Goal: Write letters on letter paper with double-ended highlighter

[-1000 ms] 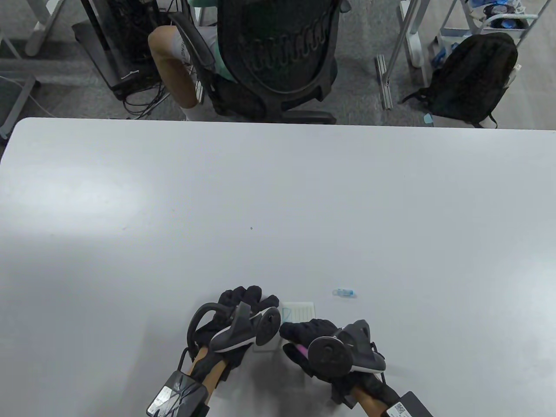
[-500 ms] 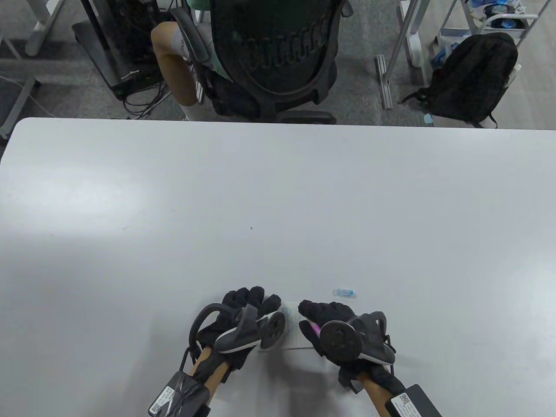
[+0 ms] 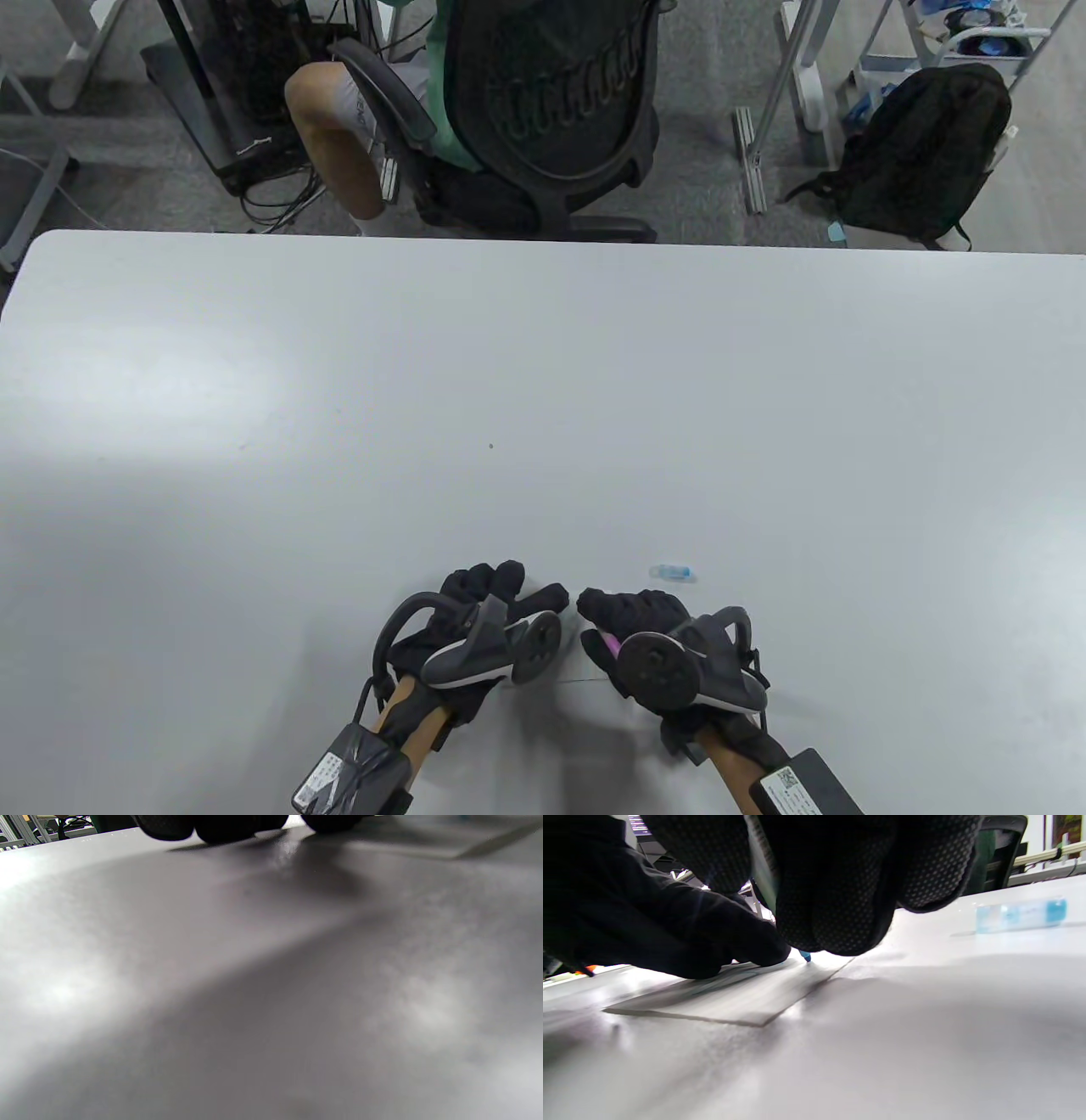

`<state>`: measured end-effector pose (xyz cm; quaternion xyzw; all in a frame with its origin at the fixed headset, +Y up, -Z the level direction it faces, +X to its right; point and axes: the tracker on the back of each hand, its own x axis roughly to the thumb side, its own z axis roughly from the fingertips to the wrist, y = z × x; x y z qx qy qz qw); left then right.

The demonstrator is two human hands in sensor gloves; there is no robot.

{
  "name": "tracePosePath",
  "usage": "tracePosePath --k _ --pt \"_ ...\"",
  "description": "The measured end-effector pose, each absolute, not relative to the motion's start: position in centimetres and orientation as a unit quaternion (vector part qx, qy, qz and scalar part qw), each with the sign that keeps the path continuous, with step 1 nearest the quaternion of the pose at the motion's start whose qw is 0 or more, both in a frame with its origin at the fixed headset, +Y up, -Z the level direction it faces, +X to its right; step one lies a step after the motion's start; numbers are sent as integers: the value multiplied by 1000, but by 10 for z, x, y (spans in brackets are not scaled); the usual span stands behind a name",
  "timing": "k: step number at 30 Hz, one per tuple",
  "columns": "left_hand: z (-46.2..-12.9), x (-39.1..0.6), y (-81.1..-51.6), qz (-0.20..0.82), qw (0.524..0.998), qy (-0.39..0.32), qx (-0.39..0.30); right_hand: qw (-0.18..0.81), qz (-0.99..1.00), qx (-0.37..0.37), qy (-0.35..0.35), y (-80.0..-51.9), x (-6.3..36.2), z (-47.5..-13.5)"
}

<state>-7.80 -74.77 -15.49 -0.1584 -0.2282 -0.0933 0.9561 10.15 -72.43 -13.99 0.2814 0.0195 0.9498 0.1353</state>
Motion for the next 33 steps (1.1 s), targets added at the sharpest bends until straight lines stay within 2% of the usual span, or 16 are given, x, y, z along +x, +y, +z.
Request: tracePosePath --k 8,11,24,26,33 --pt "-155 -78 -748 -94 956 -227 -158 198 927 305 94 -724 114 -135" --pt "-155 -78 -748 -94 957 -227 -157 199 925 306 101 -724 120 -133" --pt "-155 -78 -747 -101 956 -227 -154 164 939 295 68 -718 130 -130" --pt "-155 -77 -747 -102 956 -228 -154 172 938 297 44 -716 131 -130" --pt "-155 -76 -746 -104 956 -229 -148 172 940 291 42 -713 127 -134"
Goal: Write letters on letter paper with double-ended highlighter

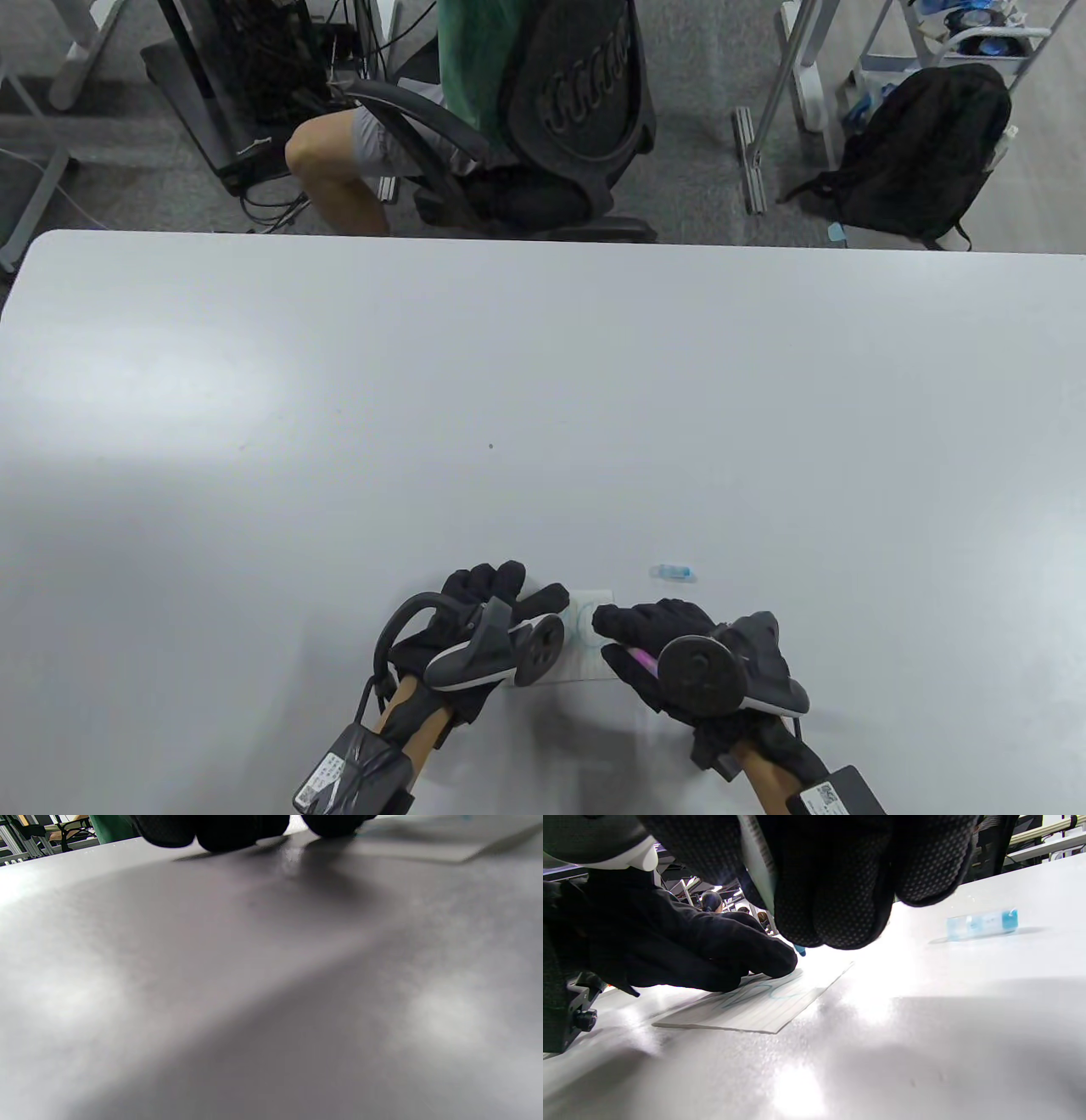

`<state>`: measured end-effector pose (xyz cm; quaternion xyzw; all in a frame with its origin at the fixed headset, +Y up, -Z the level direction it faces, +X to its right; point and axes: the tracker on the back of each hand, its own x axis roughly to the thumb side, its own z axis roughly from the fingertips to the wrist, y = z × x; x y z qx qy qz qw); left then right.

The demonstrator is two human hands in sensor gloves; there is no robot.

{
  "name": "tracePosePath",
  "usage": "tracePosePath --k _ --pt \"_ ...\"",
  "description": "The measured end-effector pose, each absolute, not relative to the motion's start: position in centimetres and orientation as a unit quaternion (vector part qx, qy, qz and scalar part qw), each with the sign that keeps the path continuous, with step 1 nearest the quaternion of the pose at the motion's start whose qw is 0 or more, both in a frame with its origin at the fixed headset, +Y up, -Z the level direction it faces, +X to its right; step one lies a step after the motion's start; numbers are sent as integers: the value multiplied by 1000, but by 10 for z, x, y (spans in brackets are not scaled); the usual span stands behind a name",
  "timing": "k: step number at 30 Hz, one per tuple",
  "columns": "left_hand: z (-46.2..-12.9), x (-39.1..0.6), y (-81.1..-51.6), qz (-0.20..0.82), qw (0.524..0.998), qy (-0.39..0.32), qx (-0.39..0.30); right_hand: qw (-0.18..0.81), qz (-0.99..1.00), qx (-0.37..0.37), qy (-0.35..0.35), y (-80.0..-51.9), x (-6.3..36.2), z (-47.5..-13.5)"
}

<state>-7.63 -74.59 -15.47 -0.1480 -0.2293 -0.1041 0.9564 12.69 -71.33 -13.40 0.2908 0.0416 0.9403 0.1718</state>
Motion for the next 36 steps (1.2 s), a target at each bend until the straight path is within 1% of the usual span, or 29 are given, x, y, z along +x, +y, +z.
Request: tracePosePath --k 3,6,11,14,19,23,31,36 --pt "-155 -78 -744 -98 957 -228 -148 180 941 284 48 -715 124 -135" --pt "-156 -80 -740 -87 961 -221 -138 158 947 276 47 -713 120 -136" --pt "-156 -81 -732 -75 963 -223 -128 107 954 281 9 -709 111 -133" --pt "-154 -82 -724 -70 966 -222 -110 75 956 283 -32 -704 107 -131" --pt "-148 -85 -714 -51 968 -224 -95 99 951 289 -46 -699 105 -128" --pt "-143 -87 -707 -41 970 -223 -86 69 952 291 -72 -696 104 -126" --pt "-130 -95 -700 -36 972 -220 -70 27 951 289 -103 -693 102 -123" --pt "-124 -101 -701 -9 974 -218 -57 -37 948 296 -111 -696 96 -119"
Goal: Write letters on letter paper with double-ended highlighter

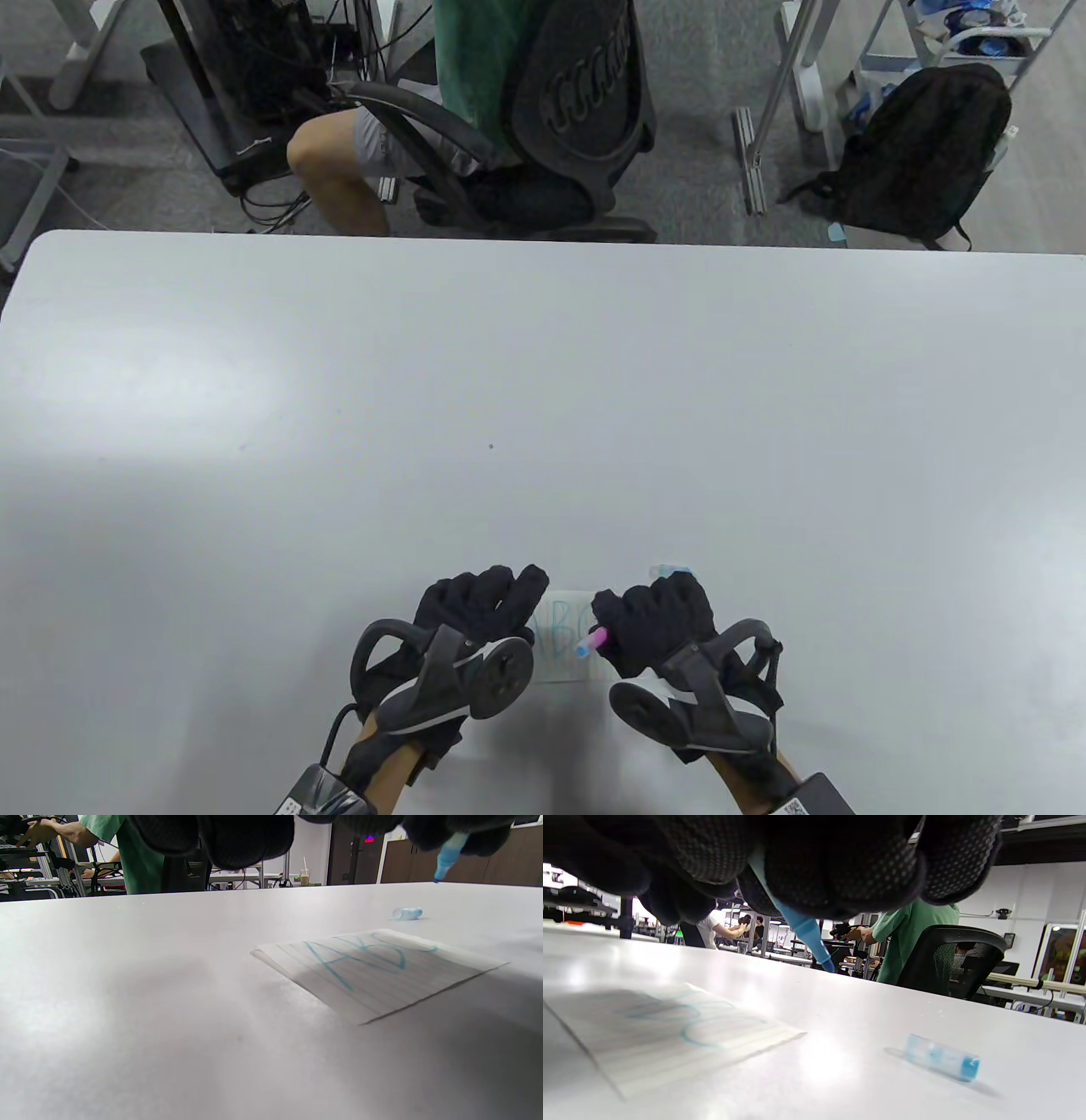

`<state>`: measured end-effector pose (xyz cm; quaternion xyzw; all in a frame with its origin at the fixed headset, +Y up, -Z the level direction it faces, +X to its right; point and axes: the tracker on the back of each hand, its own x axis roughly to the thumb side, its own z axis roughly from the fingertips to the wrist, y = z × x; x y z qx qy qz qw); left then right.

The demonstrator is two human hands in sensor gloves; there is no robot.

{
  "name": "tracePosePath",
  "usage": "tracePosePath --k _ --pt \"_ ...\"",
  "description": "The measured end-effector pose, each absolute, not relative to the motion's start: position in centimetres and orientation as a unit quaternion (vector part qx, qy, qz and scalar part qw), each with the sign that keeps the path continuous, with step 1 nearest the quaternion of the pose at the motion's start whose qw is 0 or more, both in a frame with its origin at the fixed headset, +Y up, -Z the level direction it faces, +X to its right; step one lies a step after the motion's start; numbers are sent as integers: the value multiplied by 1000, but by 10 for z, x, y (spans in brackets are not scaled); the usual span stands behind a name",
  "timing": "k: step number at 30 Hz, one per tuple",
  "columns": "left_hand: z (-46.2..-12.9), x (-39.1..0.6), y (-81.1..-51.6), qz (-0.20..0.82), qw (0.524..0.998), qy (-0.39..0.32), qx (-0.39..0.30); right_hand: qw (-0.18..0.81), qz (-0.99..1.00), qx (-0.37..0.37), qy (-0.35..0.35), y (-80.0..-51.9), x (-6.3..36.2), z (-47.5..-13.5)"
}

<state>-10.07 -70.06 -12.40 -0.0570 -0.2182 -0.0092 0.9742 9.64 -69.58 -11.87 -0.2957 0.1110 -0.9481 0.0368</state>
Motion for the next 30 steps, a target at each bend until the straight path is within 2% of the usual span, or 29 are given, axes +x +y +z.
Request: tracePosePath --k 5,13,30 --pt "-120 -100 -703 -16 974 -224 -43 97 -941 -308 101 -700 90 -114" --pt "-113 -93 -701 -28 968 -249 -30 137 -941 -301 67 -707 89 -115" --pt "-104 -78 -705 -57 958 -278 -27 158 -933 -320 42 -714 73 -110"
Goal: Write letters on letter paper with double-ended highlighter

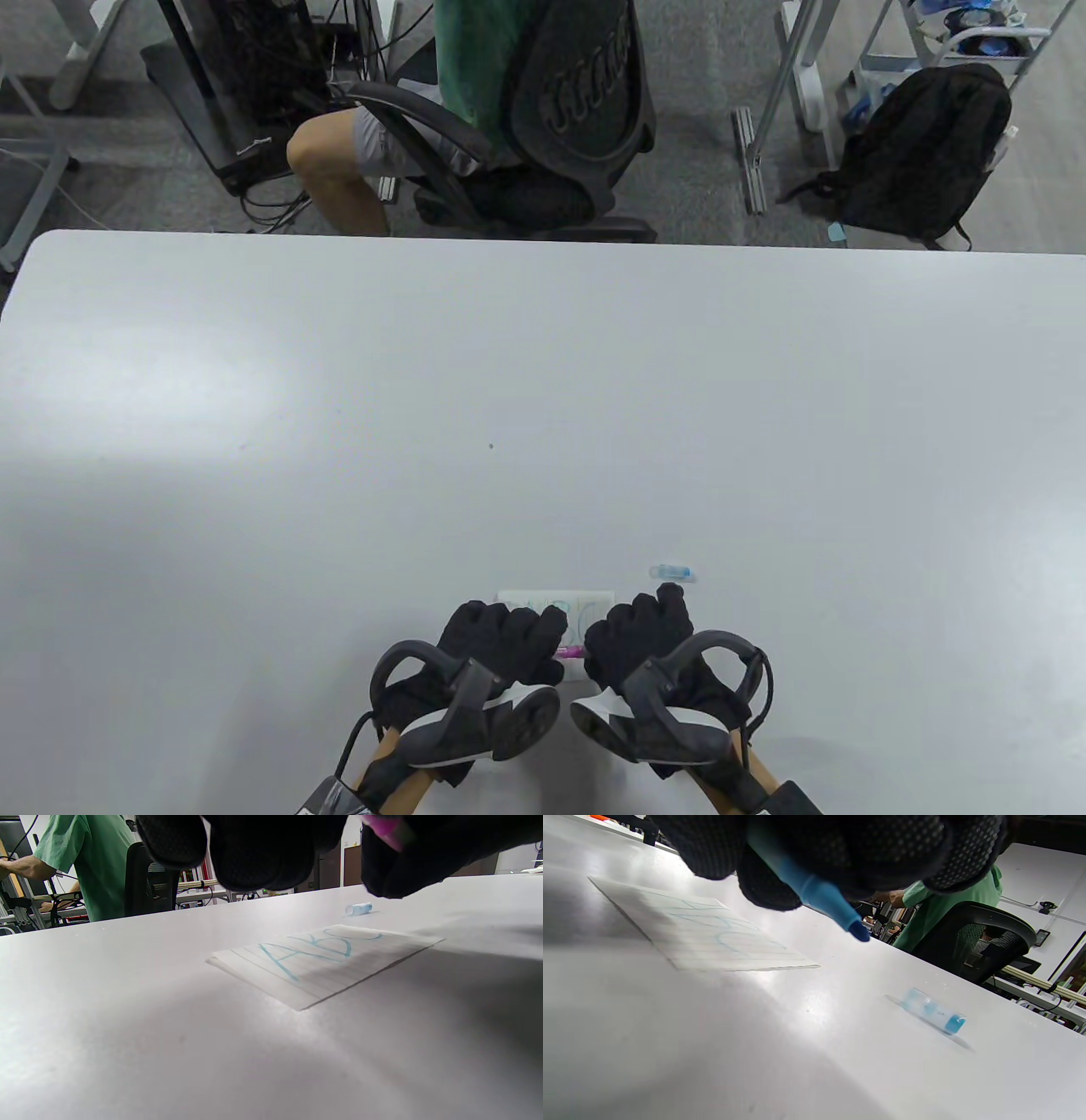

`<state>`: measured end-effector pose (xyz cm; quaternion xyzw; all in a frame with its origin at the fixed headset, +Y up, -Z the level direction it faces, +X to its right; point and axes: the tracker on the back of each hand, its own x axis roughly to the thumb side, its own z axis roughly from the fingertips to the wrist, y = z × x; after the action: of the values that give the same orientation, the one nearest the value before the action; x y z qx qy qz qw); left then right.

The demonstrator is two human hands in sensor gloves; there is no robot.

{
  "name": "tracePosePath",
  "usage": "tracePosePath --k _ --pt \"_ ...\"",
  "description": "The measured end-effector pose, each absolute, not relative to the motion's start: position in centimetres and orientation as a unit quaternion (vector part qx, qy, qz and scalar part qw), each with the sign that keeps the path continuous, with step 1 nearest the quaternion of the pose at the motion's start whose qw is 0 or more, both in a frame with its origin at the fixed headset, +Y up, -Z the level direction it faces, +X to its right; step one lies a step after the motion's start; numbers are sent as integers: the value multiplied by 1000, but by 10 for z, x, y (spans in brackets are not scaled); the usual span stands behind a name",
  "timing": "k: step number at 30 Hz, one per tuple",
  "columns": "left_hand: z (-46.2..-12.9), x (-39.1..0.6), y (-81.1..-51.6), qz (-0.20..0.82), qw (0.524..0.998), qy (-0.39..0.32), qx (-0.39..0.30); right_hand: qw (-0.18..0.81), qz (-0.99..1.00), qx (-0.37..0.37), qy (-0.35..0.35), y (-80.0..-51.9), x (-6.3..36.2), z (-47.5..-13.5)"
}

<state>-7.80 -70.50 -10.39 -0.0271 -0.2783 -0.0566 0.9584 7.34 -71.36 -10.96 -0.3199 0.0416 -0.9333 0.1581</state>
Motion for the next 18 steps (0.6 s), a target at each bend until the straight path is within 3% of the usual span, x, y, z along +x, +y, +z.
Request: tracePosePath --k 10,18 --pt "-102 -76 -701 -45 958 -283 -18 161 -931 -321 68 -710 77 -109" --pt "-109 -90 -690 -18 965 -263 -7 103 -939 -312 101 -688 87 -113"
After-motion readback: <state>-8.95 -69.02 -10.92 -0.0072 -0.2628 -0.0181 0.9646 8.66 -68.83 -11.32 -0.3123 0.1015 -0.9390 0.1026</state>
